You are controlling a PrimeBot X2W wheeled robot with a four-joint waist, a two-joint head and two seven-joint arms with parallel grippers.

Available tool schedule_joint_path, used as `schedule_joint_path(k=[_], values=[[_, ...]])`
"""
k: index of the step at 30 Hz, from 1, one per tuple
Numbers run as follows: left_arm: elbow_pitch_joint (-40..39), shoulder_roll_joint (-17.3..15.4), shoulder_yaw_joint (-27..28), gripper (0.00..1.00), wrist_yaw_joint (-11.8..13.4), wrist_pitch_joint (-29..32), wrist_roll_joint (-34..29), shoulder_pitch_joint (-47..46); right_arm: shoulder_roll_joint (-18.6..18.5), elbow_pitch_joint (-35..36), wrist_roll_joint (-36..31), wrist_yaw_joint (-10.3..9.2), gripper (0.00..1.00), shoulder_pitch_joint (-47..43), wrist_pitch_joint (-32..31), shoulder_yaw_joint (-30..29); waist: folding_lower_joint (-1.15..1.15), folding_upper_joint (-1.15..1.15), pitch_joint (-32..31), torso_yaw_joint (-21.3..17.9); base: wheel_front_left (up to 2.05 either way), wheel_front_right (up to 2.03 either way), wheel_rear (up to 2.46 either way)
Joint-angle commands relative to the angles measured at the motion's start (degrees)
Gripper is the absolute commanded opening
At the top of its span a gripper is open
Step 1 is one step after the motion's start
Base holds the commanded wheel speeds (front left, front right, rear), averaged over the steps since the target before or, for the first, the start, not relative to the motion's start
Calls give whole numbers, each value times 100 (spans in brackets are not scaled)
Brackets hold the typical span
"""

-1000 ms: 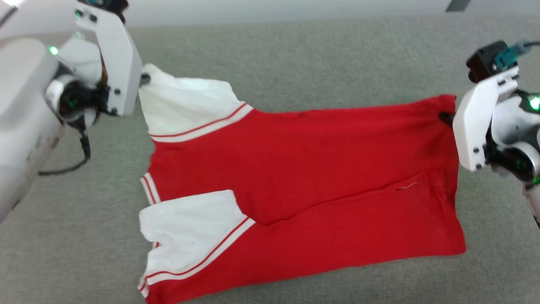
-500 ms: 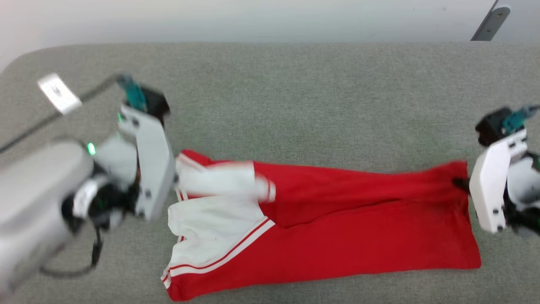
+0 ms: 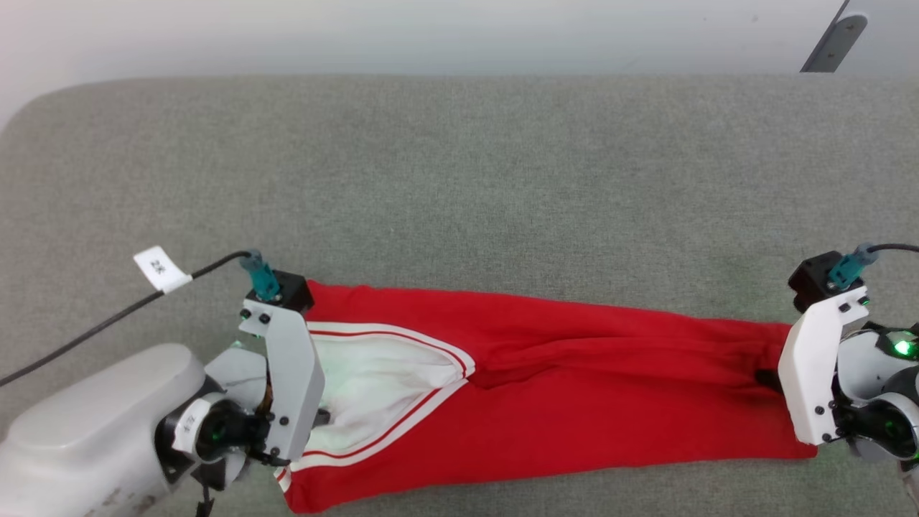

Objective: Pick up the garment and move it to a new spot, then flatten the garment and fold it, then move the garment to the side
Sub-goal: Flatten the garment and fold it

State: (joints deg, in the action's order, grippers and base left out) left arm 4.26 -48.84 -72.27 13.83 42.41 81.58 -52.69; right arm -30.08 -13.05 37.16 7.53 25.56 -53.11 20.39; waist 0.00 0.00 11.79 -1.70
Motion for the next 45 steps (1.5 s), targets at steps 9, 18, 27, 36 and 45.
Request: schedule_joint_path(k=[9,18,27,36,45], values=[[475,131,210,100,-420,-780,38,352,123,-160,149,-9,100,-72,-9,-190,0,0,-428,25,0,0,0],[263,-68,556,100,-428,-2450,-233,996,336,-348,-110,-9,100,-410,185,-887,0,0,-885,17,0,0,0],[231,-355,1033,100,-269,-4412,-422,1777,420,-818,-400,-9,100,-614,374,-1217,0,0,-1106,171,0,0,0],[349,-512,1587,100,-116,-5685,-512,2452,399,-1447,-528,-9,100,-482,496,-1255,0,0,-1135,446,0,0,0],[482,13,3466,100,-252,-5758,-1324,3587,378,-2068,-571,-9,100,-307,677,-1094,0,0,-1096,738,0,0,0]])
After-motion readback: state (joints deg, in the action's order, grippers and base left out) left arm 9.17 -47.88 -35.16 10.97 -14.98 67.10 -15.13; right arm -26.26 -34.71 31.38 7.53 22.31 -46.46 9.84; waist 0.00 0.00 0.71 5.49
